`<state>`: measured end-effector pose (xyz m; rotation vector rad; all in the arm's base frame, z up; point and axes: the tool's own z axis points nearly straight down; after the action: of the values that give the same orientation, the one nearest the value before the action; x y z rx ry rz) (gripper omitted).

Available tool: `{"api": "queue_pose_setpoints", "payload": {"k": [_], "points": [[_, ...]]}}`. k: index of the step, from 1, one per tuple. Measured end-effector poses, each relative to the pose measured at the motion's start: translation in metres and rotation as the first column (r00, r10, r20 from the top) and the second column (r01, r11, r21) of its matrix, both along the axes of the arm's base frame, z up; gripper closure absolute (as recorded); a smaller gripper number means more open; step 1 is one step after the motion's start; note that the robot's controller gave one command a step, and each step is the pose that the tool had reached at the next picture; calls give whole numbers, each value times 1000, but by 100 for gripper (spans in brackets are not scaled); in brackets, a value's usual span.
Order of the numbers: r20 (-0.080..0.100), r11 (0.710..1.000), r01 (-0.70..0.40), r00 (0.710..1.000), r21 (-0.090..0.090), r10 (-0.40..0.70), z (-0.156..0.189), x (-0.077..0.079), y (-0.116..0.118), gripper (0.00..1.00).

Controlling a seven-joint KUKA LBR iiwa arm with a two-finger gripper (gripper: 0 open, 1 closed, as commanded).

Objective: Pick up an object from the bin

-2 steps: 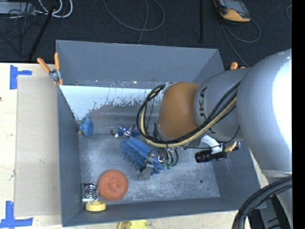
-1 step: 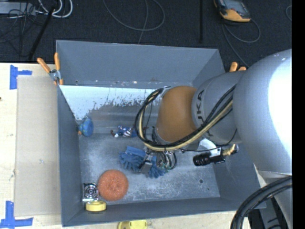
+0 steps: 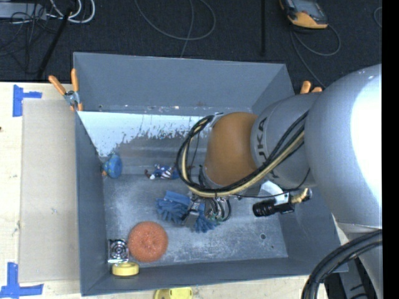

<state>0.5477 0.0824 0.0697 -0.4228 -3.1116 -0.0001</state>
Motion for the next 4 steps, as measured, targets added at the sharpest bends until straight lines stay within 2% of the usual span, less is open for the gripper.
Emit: {"api": "queue_pose_setpoints", "payload": {"k": [2,4], "points": [[-2,1000,0,1000,0,0,3,-1,0,100],[-1,1000,1,1000,0,-1,28,-1,0,100]]}}
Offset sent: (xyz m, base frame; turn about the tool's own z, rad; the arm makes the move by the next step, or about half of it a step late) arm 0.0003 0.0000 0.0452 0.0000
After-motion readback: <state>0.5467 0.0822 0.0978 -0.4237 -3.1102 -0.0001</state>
